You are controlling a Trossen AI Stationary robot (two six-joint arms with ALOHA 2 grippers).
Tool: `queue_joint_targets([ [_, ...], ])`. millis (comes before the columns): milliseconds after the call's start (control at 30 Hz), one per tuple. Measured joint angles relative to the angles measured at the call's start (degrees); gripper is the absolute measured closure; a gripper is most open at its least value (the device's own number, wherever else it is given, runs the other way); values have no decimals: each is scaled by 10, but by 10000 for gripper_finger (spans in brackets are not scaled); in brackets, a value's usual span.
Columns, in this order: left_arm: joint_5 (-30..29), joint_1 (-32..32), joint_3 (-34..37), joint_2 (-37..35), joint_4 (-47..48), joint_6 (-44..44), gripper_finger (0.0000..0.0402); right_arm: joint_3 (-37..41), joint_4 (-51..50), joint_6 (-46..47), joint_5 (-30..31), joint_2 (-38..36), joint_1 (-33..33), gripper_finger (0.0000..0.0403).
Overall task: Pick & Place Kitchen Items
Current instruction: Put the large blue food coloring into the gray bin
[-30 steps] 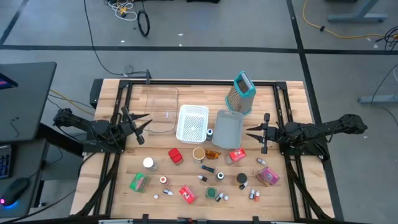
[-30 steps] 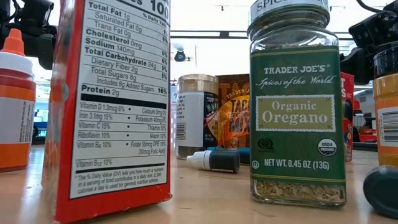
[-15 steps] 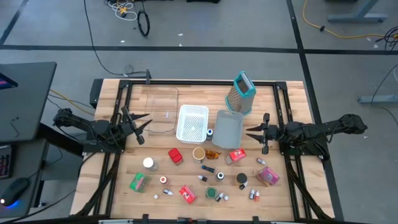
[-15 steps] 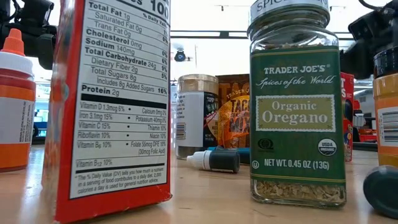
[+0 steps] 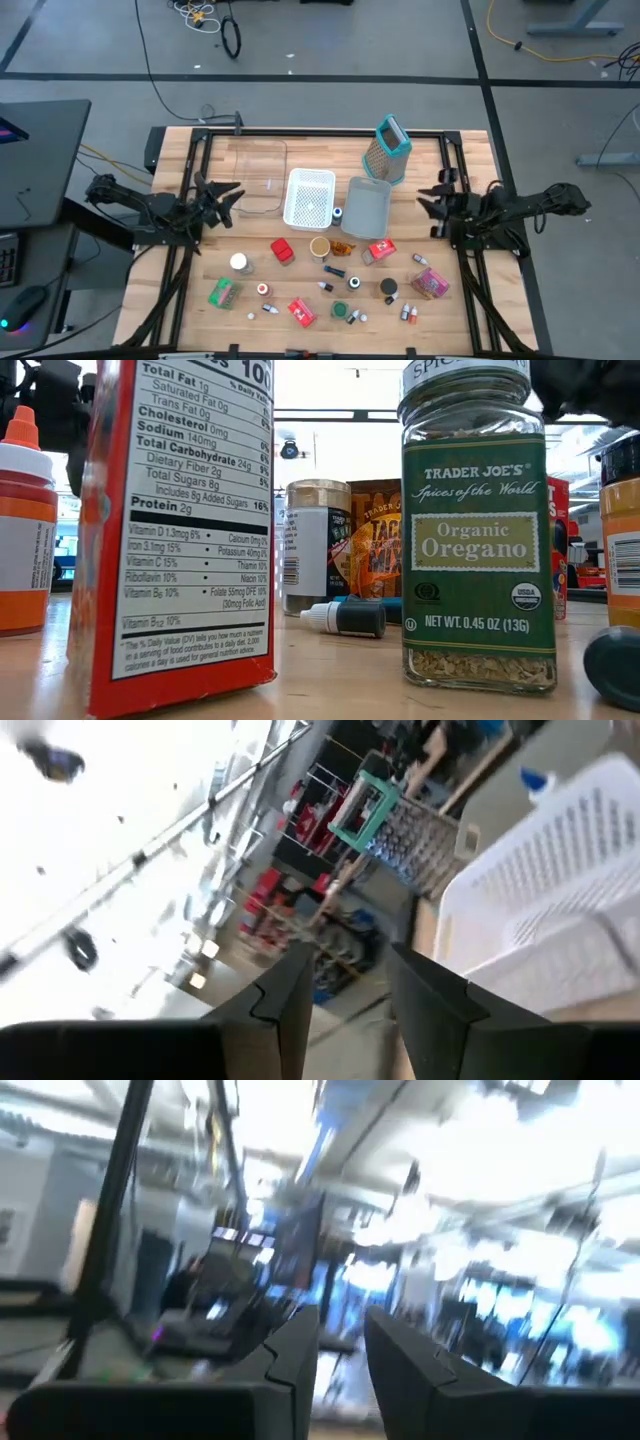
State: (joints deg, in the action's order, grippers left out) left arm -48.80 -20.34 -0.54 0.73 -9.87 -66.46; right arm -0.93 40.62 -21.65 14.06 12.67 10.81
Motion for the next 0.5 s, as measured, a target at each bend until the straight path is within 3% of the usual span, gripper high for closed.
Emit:
queue_joint_targets([
  [167,5,0,0,0,0,-43,264,0,10,19,0,0,0,307],
  [367,176,0,0,0,-18,310,264,0,-49,84,4,20,0,307],
  [500,212,0,0,0,-21,425,264,0,-48,97,19,52,0,304],
])
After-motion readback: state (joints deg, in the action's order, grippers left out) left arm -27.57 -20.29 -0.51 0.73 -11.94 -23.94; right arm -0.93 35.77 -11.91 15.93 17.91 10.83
